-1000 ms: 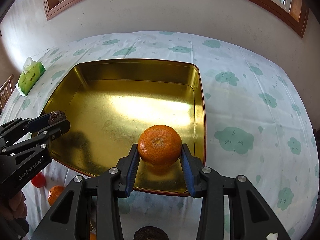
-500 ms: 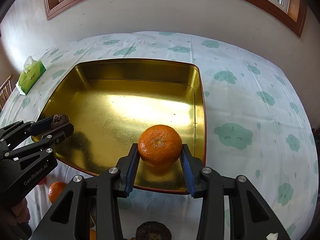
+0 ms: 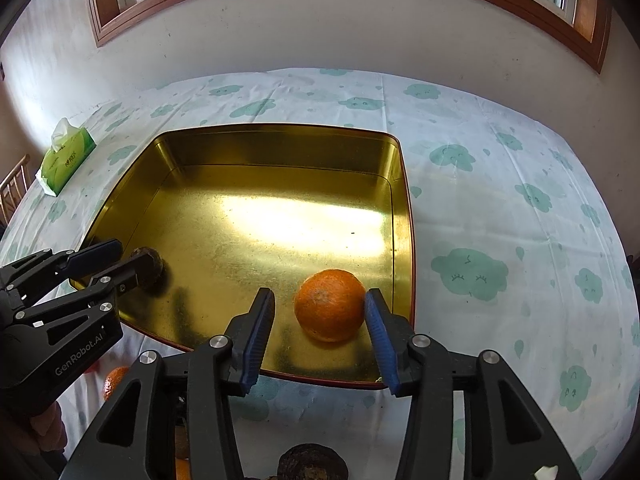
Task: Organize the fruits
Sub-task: 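Open the right tool dropping the mandarin while the left tool releases the dried fruit into the tin, then withdraw both open tools from the tin back over the table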
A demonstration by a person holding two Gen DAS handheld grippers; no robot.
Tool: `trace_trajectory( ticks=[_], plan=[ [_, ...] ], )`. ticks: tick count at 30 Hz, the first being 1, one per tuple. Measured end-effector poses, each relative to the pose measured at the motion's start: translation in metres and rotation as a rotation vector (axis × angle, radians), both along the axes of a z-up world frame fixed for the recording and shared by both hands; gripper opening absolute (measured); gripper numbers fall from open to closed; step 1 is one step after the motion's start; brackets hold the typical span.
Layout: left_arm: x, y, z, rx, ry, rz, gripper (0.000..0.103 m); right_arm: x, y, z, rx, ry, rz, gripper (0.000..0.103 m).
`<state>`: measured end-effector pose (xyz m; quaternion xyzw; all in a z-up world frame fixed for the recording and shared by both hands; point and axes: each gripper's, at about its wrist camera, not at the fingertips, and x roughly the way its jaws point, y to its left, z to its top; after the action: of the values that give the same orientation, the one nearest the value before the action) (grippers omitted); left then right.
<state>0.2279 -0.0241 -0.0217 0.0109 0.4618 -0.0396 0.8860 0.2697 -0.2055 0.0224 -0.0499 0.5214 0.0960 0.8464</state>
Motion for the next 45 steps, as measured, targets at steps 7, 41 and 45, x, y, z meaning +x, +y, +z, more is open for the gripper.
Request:
trace_trajectory(
  ticks=[7,41,45],
  plan=[
    [-0.018,0.003,0.010,-0.021,-0.024,-0.003,0.048,-0.017,-0.003,0.018,0.014,-0.037,0.004,0.044],
    [-0.195,0.036,-0.007,-0.020,-0.041,0.043,0.049,-0.200,-0.046,0.011,0.052,-0.003,-0.008,0.044],
    [-0.196,0.036,-0.012,-0.015,-0.033,0.048,0.049,-0.200,-0.041,0.006,0.052,0.013,-0.001,0.044]
  ],
)
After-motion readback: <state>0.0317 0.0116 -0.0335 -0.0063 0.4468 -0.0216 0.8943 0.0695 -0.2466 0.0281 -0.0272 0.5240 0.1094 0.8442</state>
